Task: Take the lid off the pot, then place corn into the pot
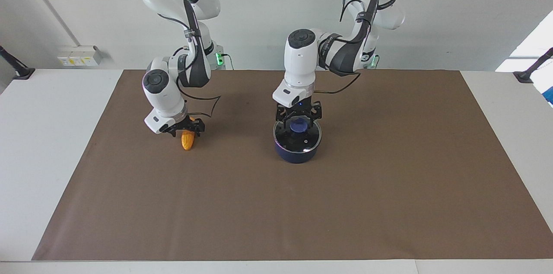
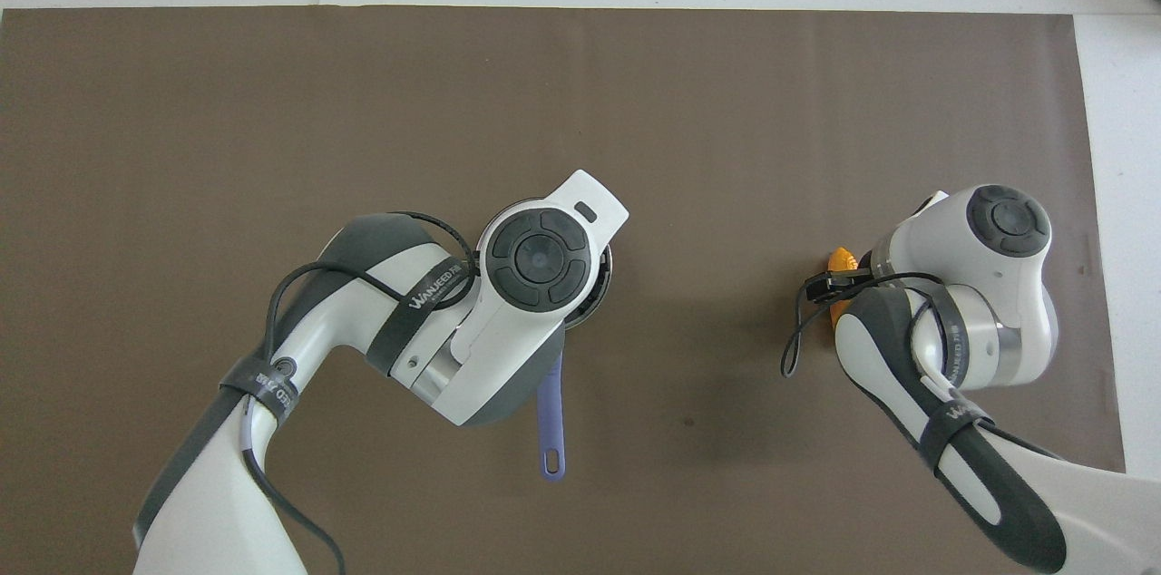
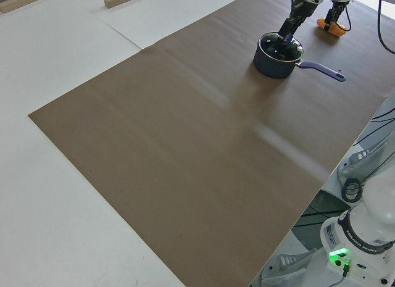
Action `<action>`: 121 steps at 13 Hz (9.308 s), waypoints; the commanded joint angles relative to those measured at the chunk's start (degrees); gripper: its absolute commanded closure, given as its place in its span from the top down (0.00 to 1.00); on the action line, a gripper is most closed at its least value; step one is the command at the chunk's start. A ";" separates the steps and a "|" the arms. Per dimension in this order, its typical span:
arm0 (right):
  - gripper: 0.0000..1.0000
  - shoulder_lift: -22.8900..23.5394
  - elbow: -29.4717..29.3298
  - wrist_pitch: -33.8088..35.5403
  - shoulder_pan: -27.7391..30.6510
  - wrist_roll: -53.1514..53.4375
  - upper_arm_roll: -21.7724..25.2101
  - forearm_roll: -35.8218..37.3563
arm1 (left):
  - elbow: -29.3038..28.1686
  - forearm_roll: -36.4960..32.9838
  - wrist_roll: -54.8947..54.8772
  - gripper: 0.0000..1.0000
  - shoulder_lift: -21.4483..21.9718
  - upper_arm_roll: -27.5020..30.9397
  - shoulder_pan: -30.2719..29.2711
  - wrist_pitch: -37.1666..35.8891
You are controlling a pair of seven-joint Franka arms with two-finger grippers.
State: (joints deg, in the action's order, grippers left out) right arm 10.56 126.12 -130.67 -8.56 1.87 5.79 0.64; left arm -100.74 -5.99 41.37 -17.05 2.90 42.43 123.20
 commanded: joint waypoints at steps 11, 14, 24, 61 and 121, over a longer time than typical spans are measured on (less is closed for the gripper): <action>0.00 -0.98 -2.09 3.64 0.21 -2.13 -0.08 -1.08 | -0.69 -1.13 0.73 0.43 1.50 0.53 -0.07 -1.28; 0.00 -1.07 -9.02 10.94 -0.05 -2.13 -0.08 -1.08 | 1.07 -1.31 0.73 0.43 2.90 0.62 0.10 -4.79; 0.00 -0.90 -19.94 17.38 -7.77 7.95 -0.52 -2.14 | -1.46 -1.40 -6.10 0.42 13.71 1.14 -8.22 -11.58; 0.03 21.43 -37.70 9.64 -26.95 33.46 -6.23 -9.87 | -27.67 3.88 -54.37 0.77 12.04 0.97 -41.12 14.79; 1.00 -15.66 -37.44 45.41 8.82 0.68 -5.88 1.82 | 20.32 6.86 -48.31 1.00 20.39 -0.88 -38.92 -42.69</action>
State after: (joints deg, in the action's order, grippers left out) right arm -3.77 87.11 -84.55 -0.16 4.11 0.26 1.52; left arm -81.27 -0.24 -7.58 3.23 1.55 3.25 81.90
